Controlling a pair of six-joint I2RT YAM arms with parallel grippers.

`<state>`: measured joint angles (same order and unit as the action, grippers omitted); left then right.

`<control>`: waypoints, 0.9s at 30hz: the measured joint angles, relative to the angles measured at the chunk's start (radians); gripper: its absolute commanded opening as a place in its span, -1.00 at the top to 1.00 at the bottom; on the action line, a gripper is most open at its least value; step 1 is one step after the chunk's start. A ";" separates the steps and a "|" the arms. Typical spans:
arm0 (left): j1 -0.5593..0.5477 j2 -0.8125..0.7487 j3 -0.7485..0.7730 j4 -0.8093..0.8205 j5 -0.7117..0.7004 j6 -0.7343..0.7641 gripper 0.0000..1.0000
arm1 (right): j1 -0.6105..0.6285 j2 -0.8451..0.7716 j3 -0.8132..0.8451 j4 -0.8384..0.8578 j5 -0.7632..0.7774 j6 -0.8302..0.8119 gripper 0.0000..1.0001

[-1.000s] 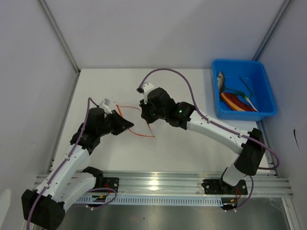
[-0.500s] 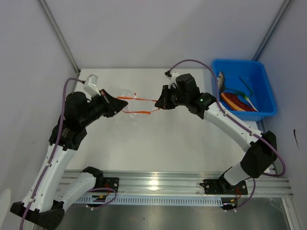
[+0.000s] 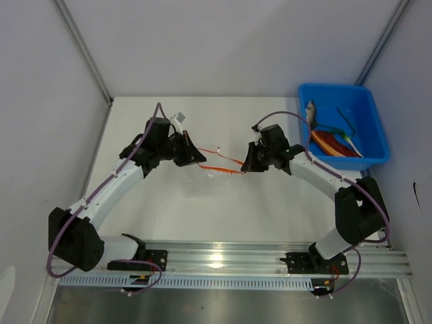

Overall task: Place the food in the zip-top bag and seal the zipper
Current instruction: Pick up the zipper food storage bag at the center of the board, then pick up the fake fish from the bin.

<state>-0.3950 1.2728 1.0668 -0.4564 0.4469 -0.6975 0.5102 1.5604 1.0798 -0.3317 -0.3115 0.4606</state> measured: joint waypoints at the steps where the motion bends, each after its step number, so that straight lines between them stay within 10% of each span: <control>1: -0.004 0.015 0.000 0.012 0.004 0.000 0.99 | 0.000 0.002 -0.005 -0.002 0.011 -0.007 0.96; 14: -0.063 0.188 0.164 0.112 0.056 -0.010 0.99 | -0.033 -0.026 0.153 -0.098 0.069 -0.117 -0.96; 27: -0.064 0.289 0.283 0.113 0.055 -0.019 0.99 | -0.462 -0.174 0.390 -0.166 0.060 -0.117 -0.99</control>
<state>-0.4591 1.5620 1.3502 -0.3435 0.5022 -0.7166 0.0483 1.3865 1.4700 -0.4973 -0.2512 0.3431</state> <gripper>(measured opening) 0.005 0.992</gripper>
